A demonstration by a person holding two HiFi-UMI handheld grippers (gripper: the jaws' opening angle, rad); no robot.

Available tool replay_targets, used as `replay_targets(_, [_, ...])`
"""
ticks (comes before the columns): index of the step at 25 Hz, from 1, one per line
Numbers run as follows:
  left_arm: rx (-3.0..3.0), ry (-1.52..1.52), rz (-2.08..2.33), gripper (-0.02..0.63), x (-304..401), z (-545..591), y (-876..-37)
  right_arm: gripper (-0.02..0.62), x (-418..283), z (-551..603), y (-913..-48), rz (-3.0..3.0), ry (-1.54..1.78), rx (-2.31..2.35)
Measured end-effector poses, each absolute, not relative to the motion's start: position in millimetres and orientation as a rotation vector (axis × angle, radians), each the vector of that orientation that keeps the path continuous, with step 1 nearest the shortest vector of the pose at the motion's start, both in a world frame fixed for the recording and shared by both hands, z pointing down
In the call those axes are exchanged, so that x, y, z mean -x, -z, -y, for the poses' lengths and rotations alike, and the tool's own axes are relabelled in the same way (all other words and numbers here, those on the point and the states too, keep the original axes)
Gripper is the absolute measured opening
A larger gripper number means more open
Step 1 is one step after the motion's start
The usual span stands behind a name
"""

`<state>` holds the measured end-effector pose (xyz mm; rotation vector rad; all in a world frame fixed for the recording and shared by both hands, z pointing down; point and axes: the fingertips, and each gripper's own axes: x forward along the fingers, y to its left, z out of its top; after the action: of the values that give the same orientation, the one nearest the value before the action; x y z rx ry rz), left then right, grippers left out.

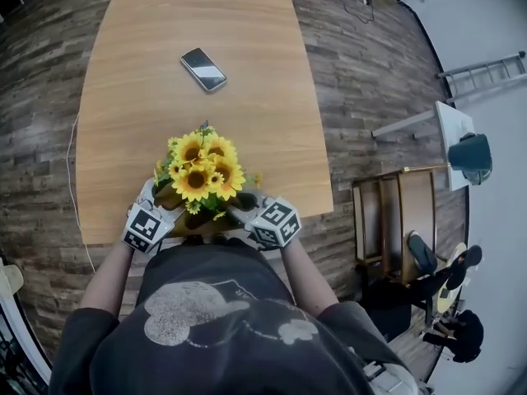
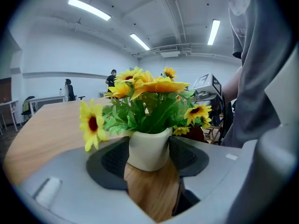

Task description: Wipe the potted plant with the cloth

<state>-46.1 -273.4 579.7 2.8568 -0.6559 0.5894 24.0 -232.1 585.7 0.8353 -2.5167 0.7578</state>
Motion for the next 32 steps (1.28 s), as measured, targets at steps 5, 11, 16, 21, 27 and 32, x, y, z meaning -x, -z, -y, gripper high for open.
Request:
replay_targets(5, [-2.875, -0.576, 0.583, 0.293, 46.0, 275.8, -580.4, 0.050, -19.2, 226.7, -586.1, 2.492, -0.712, -0.845])
replay_targets(11, [-2.827, -0.559, 0.690, 0.231, 57.1, 278.7, -580.1, 0.051, -74.5, 233.7, -576.6, 2.449, -0.708, -0.978])
replay_targets(16, [-2.730, -0.521, 0.895, 0.206, 74.9, 290.3, -579.6, 0.051, -125.1, 267.7, -571.2, 2.412, -0.678, -1.094])
replay_targets(21, [-2.629, -0.515, 1.094, 0.216, 85.0, 291.6, -580.5, 0.051, -120.7, 308.1, -580.6, 2.430, -0.612, -0.977])
replay_targets(27, [-2.491, -0.480, 1.283, 0.213, 82.3, 292.2, -566.9, 0.051, -84.0, 354.3, -593.9, 2.468, -0.586, -0.784])
replay_targets(32, [-2.436, -0.452, 1.339, 0.249, 77.3, 283.6, -568.6, 0.051, -59.8, 360.1, -601.9, 2.492, -0.566, -0.621])
